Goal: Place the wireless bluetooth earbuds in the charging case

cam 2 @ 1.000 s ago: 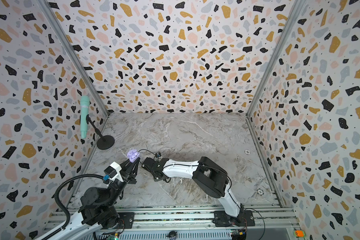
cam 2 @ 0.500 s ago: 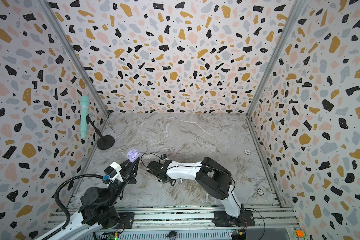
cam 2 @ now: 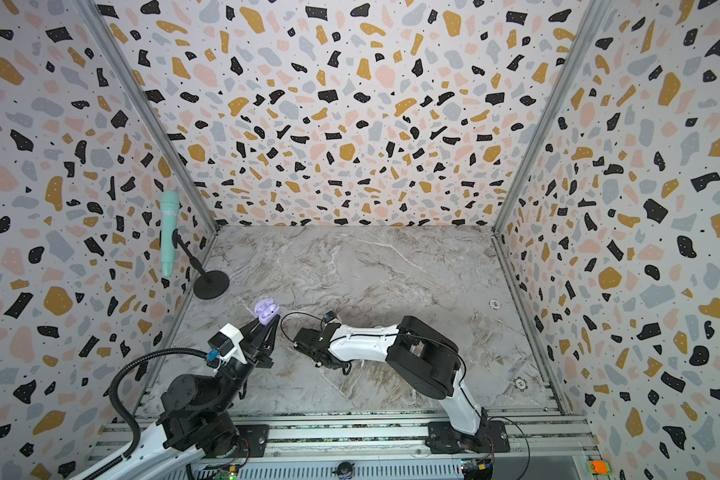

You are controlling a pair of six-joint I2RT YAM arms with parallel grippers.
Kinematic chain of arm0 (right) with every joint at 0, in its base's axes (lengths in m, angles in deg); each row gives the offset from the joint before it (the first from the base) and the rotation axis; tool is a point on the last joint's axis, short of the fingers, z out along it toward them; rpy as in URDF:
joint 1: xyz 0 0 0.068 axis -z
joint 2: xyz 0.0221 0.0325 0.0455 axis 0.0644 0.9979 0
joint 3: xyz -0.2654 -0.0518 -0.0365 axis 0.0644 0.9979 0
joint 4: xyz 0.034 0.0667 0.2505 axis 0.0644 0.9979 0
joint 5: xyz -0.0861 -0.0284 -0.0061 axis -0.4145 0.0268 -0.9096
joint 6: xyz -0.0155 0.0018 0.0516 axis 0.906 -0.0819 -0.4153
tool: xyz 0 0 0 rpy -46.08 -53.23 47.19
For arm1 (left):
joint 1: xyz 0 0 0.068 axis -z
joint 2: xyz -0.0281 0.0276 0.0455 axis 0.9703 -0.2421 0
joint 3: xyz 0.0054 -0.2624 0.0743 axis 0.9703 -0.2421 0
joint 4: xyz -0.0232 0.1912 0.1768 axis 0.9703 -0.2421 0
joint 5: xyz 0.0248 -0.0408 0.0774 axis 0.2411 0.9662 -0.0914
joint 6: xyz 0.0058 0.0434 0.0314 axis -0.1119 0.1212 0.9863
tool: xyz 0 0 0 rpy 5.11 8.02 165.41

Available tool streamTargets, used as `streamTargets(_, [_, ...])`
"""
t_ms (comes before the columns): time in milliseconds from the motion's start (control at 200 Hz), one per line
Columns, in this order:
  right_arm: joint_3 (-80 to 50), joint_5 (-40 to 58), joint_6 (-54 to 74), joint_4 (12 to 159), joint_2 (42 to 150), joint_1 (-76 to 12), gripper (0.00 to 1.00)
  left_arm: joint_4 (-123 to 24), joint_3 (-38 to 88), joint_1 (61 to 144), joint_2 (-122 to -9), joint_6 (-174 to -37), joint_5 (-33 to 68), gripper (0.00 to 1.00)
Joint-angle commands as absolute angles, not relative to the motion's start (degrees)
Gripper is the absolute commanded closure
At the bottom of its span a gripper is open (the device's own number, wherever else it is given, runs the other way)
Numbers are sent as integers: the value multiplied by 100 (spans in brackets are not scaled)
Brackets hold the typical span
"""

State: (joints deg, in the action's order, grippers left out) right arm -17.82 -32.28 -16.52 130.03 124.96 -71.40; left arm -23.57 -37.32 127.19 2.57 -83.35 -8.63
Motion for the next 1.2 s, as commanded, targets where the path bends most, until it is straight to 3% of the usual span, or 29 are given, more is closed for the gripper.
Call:
streamTargets(0, [-1907, -3106, -1622, 13321, 12657, -7199, 77, -2134, -3761, 12750, 283, -8333, -824, 100])
streamTargets(380, [-2074, -2944, -1578, 13295, 12638, -7257, 71, -2125, -3772, 12751, 279, -8344, -815, 100])
streamTargets(691, [-1676, -2424, -1413, 12623, 11808, -7032, 68, -2133, -3776, 12750, 313, -8330, -844, 100])
streamTargets(1091, [-536, -1515, -388, 11462, 10497, -6596, 69, -2132, -3776, 12753, 326, -8332, -856, 100])
streamTargets(1196, [-350, -1391, -186, 11387, 10376, -6482, 74, -2133, -3776, 12750, 309, -8325, -859, 100])
